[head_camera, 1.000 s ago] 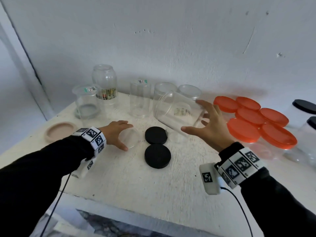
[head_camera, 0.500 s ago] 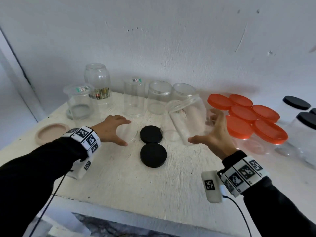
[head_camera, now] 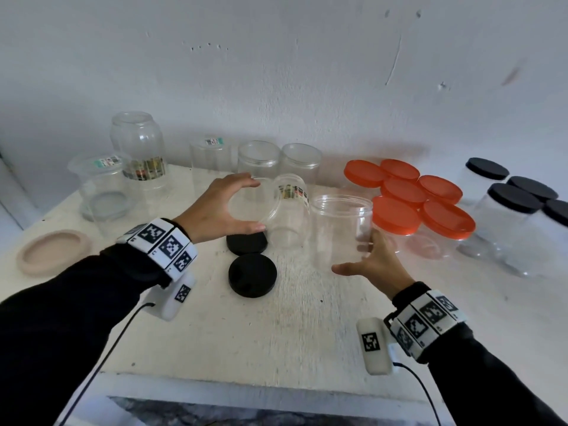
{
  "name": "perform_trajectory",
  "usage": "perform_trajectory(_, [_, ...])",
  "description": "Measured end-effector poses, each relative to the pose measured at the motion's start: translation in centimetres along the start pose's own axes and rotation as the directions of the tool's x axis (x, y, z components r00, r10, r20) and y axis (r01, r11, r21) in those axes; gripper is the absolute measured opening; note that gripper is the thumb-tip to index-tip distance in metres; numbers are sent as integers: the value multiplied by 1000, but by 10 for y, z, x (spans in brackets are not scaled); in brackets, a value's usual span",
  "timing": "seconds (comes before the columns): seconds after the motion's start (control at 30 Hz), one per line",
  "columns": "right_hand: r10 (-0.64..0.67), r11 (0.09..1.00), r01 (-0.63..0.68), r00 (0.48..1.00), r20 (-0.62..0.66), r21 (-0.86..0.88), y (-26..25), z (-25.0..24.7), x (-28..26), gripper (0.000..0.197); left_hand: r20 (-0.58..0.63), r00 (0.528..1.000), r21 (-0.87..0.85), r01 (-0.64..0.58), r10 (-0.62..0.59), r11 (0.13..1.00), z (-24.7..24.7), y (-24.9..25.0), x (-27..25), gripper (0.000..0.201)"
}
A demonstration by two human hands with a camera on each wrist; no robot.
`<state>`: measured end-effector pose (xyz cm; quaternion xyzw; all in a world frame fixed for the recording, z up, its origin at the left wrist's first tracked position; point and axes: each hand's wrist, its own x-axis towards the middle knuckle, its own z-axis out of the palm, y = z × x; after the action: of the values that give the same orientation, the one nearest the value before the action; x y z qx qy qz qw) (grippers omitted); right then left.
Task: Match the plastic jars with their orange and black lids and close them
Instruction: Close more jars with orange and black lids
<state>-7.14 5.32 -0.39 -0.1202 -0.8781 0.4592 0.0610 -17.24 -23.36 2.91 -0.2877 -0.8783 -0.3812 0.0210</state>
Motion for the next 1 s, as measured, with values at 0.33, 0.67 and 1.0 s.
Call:
perform_trajectory(0.33, [52, 995, -63, 987, 150, 72, 23, -12, -6, 106, 45, 982, -39, -179, 181, 983, 42, 47, 24, 95])
perform_trajectory(0.67, [20, 993, -34, 991, 133, 111, 32, -23, -4, 98, 195, 945, -18, -264, 262, 964, 75, 80, 41, 90])
perform_trajectory(1.0, [-36, 978, -31, 951, 308, 208, 41, -39, 10, 90, 381, 890, 93, -307, 251, 947, 100, 107, 59, 88])
